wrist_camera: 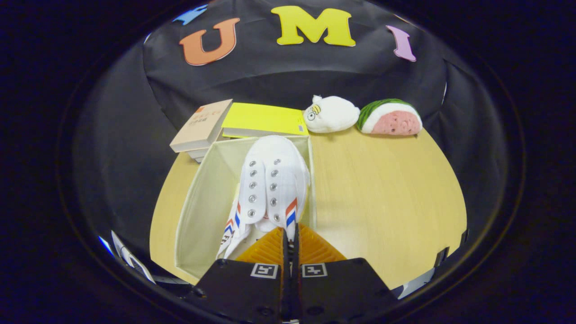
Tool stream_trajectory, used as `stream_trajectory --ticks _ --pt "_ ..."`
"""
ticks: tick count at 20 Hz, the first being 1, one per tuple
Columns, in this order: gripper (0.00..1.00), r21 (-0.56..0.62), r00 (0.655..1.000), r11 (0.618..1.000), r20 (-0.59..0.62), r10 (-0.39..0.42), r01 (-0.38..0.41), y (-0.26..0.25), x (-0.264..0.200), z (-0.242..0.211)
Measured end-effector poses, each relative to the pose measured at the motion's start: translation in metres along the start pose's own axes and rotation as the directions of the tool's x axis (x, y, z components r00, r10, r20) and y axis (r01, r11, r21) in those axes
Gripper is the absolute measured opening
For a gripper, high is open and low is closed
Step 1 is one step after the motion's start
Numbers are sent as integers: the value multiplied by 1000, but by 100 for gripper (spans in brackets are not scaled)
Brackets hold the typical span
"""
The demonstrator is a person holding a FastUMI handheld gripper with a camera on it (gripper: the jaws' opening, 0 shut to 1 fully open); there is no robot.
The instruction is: Open the storage box then place both shoes into the box .Put the left shoe in first, then the right shoe, with the right side of both shoes facing outward in a uniform manner.
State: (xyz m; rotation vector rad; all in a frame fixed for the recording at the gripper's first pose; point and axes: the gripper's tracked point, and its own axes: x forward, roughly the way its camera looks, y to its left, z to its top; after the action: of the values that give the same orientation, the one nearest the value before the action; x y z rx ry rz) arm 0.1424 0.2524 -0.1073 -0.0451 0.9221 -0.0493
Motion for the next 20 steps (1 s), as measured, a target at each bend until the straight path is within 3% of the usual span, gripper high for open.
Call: stream_trajectory --ticks 6,9,11,13,16,20 --pt "8 -65 998 997 -53 -39 35 5 15 -15" --pt "18 -62 999 998 -33 -18 16 6 15 -14" --pt "24 -60 999 998 32 -35 37 3 4 -5" --pt "23 -49 993 999 122 -6 12 6 -17 6" --pt "54 -36 968 999 252 -5 15 -3 -49 17" --pt "82 14 915 999 399 -52 51 -28 -92 21"
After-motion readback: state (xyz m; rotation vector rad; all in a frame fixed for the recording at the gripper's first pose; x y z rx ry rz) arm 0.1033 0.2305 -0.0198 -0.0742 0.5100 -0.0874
